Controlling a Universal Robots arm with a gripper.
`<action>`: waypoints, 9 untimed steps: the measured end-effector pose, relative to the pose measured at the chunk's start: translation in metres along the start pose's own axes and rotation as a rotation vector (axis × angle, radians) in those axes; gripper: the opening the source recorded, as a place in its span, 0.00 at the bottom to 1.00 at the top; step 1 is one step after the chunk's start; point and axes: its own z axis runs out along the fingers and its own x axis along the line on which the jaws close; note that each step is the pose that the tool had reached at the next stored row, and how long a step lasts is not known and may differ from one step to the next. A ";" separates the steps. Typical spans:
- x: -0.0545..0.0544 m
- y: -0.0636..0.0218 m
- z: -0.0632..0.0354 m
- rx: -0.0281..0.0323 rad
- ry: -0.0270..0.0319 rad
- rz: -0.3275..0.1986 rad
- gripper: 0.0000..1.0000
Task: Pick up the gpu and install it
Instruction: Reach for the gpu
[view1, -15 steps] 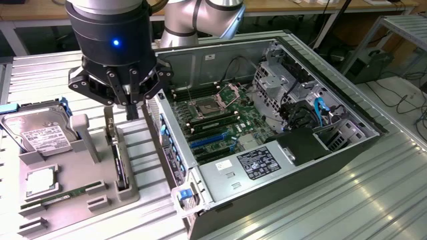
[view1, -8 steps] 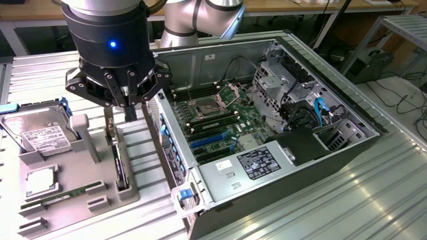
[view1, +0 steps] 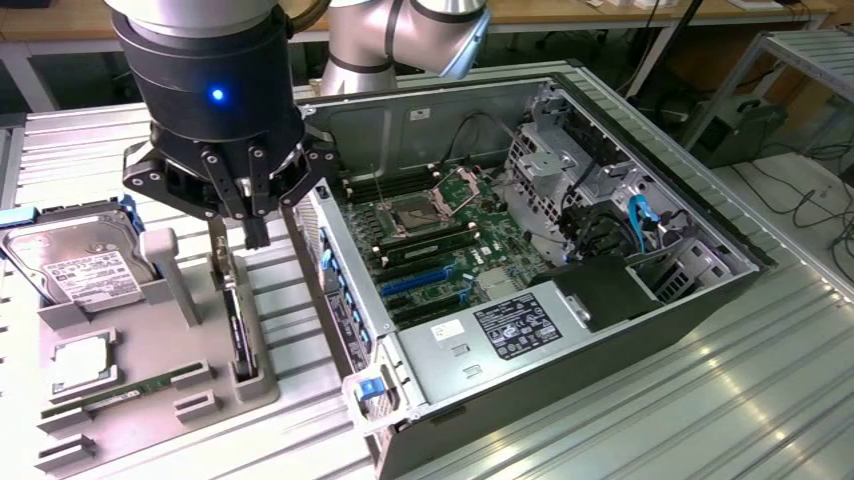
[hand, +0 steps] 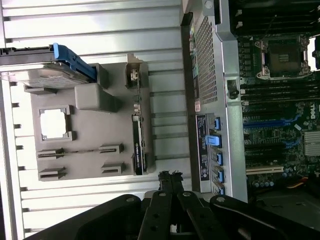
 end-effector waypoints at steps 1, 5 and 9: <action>0.000 -0.0005 0.0000 -0.0001 0.0000 0.000 0.11; 0.002 -0.0026 -0.0001 0.0000 0.0000 0.000 0.11; 0.004 -0.0046 -0.0003 -0.0001 0.0000 0.000 0.11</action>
